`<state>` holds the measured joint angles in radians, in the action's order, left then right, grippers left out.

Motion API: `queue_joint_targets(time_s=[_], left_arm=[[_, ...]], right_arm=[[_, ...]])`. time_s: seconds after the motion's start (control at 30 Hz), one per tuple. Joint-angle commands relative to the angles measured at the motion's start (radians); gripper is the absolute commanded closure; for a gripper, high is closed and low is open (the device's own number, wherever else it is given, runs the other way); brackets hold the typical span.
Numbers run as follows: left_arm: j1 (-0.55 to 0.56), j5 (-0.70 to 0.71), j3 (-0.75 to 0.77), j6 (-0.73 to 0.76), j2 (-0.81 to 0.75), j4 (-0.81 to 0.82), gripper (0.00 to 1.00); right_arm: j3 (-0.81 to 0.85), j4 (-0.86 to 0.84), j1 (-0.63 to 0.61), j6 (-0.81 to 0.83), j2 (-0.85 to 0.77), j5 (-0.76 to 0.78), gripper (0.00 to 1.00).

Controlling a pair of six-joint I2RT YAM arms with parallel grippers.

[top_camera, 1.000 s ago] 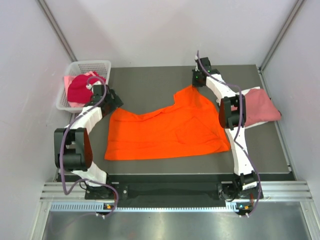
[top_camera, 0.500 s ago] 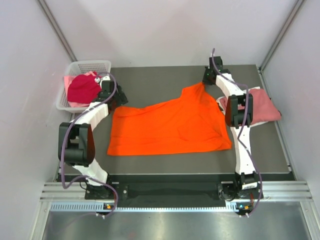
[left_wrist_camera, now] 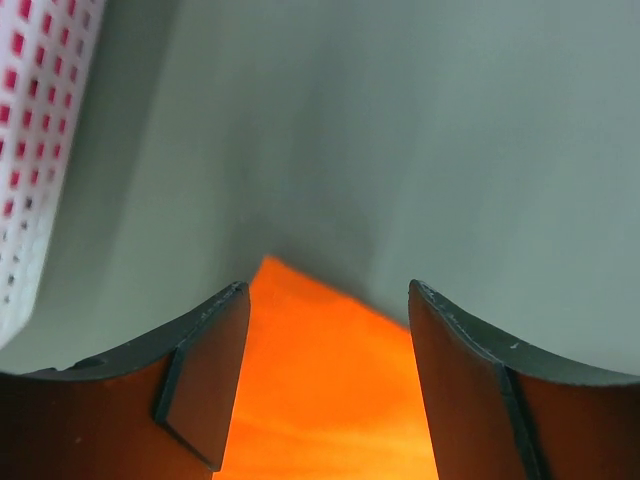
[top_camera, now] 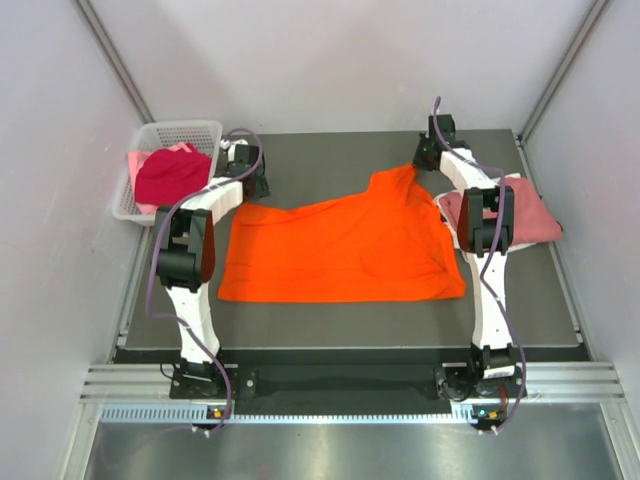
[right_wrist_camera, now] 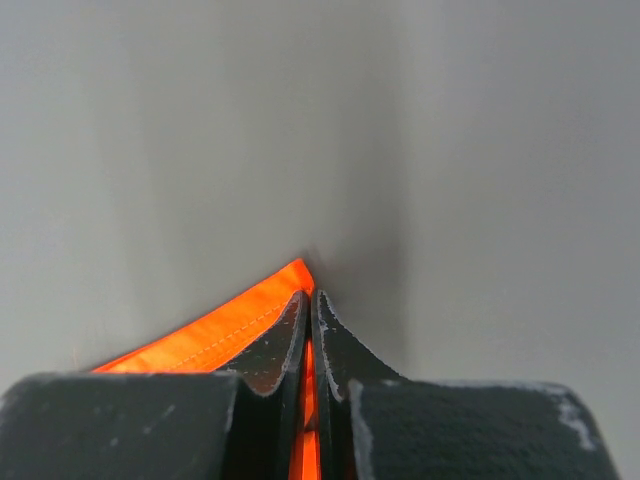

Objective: Fold and stack the t-shirts
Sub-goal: Fold the tshirt

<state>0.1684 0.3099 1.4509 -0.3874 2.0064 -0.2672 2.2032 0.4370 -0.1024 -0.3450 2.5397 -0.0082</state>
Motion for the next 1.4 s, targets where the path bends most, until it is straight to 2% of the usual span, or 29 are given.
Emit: queue_joint_targets(time_s=[0.0,0.1,0.23,0.43,0.57,0.73,0.8,0.83,0.9,1.37], left_arm=[[-0.001,0.115,0.095,-0.005,0.047,-0.092,0.31],[0.000,0.141,0.095,-0.016,0.055,-0.102,0.31],[-0.001,0.115,0.088,-0.019,0.057,-0.113,0.39],[-0.001,0.087,0.051,-0.025,0.048,-0.106,0.39],[-0.007,0.083,0.084,-0.024,0.081,-0.122,0.51],[-0.010,0.124,0.132,-0.021,0.126,-0.162,0.78],[-0.012,0.121,0.121,-0.024,0.120,-0.158,0.80],[-0.012,0.124,0.114,-0.025,0.117,-0.155,0.91],[-0.013,0.147,0.114,-0.031,0.111,-0.156,1.00],[-0.017,0.264,0.039,-0.039,0.003,-0.046,1.00]], right_arm=[[-0.013,-0.030,0.013,-0.005,-0.058,-0.027,1.00],[-0.002,-0.029,0.013,-0.006,-0.050,-0.050,1.00],[-0.003,-0.027,0.015,-0.006,-0.050,-0.050,1.00],[-0.007,-0.027,0.013,-0.008,-0.050,-0.055,1.00],[-0.014,-0.032,0.013,-0.009,-0.055,-0.058,1.00],[-0.019,-0.034,0.013,-0.011,-0.058,-0.065,1.00],[-0.019,-0.034,0.013,-0.009,-0.064,-0.064,1.00],[-0.025,-0.035,0.012,-0.011,-0.065,-0.065,1.00],[-0.028,-0.037,0.012,-0.009,-0.075,-0.064,1.00],[-0.074,-0.061,-0.008,-0.008,-0.228,0.002,1.00]])
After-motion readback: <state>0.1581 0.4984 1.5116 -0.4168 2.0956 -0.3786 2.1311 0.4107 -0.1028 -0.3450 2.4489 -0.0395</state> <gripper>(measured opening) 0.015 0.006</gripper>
